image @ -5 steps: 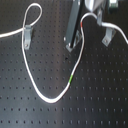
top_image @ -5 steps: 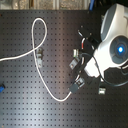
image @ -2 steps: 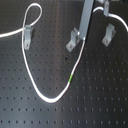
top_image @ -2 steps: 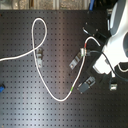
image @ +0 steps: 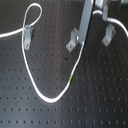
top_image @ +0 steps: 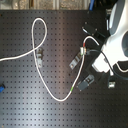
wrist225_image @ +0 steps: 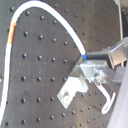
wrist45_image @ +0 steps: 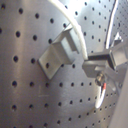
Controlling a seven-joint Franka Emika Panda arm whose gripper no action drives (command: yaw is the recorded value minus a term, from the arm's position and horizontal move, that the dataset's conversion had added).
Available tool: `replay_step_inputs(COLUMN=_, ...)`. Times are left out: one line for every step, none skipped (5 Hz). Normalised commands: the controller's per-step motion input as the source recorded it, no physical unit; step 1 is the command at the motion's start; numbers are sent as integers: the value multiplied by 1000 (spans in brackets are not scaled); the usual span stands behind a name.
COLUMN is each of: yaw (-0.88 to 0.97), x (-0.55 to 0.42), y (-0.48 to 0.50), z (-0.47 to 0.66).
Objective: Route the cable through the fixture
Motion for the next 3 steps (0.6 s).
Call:
replay_step_inputs(yaw=0, x=-1, y=-1, z=26)
replay_step_inputs(yaw=0, x=-121, y=-77, z=235)
replay_step_inputs(yaw=0, x=-257, y=-156, z=519)
